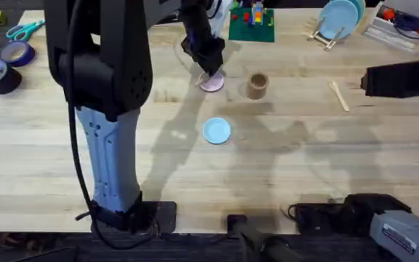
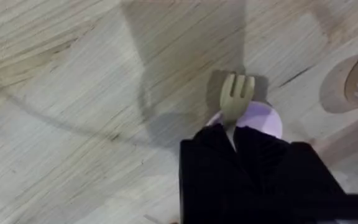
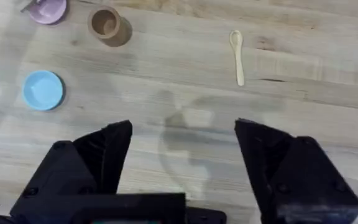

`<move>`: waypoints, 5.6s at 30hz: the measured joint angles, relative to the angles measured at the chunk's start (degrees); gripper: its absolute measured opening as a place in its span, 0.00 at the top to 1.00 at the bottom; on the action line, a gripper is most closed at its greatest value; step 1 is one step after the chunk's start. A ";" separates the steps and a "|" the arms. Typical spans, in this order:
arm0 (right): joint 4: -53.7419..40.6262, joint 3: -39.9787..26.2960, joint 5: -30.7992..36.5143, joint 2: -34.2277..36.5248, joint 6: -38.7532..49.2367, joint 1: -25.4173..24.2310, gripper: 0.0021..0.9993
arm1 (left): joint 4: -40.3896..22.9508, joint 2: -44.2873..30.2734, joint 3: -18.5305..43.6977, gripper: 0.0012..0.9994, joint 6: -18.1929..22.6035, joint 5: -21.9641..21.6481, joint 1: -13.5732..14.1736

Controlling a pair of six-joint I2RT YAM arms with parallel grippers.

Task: Pick up a utensil and set it on the pink plate, then put the other utensil in the container.

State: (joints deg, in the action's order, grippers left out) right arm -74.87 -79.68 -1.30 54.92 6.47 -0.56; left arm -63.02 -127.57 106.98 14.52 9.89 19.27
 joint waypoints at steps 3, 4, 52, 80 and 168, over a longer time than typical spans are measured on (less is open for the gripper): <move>0.00 0.00 0.00 0.00 -0.01 0.00 0.00 | -0.14 0.00 0.00 0.89 -0.03 0.00 0.00; 0.00 0.00 0.00 0.00 -0.01 0.00 0.00 | -0.23 0.00 0.00 0.88 -0.02 0.00 0.00; -0.31 0.00 0.00 0.00 -0.01 0.00 0.00 | -33.83 7.93 31.56 0.00 5.90 1.26 1.39; -0.35 0.00 0.00 0.00 -0.01 0.00 0.00 | -3.05 84.72 -44.50 0.00 9.07 6.67 -1.49; 39.19 11.19 -2.30 49.09 20.58 -15.45 0.04 | 8.00 89.92 -54.27 0.00 7.56 10.51 -1.49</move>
State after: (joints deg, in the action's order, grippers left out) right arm -35.68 -68.49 -3.60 104.01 27.05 -16.01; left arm -55.02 -37.65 52.71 22.09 20.40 17.78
